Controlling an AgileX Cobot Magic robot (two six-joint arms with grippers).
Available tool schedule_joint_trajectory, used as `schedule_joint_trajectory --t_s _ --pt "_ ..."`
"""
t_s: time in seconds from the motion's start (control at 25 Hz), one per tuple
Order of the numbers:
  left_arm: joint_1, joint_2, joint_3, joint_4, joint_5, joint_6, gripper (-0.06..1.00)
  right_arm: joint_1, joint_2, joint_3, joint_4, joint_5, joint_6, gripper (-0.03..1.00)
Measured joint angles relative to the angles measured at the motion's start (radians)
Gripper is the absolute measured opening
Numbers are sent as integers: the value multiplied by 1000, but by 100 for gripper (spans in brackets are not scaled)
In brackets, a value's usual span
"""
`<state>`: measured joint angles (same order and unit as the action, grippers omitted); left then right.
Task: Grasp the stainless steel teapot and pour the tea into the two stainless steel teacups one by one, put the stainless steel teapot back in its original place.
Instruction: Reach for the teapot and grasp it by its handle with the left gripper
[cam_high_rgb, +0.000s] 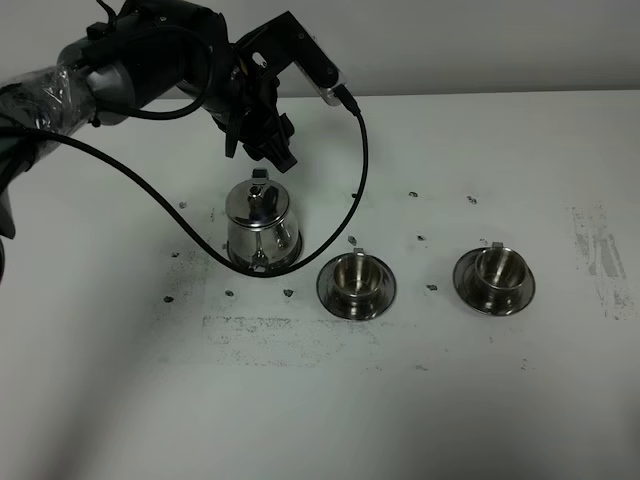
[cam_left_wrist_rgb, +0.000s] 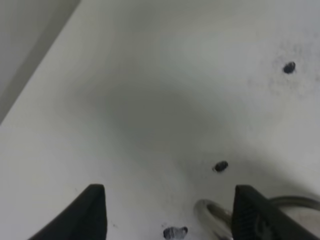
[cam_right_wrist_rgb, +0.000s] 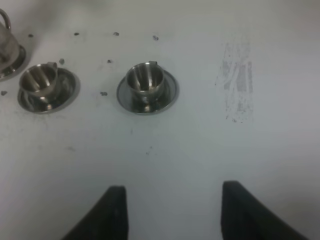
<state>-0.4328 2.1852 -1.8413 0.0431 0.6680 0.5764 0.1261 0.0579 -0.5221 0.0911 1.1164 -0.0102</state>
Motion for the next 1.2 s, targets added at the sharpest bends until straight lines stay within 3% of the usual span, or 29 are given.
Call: schedule_joint_trajectory --t_s 0.4,1.2 --pt "0 18 0 69 37 10 54 0 0 0 0 0 0 41" --pt "1 51 -53 74 2 -29 54 0 0 0 0 -1 0 41"
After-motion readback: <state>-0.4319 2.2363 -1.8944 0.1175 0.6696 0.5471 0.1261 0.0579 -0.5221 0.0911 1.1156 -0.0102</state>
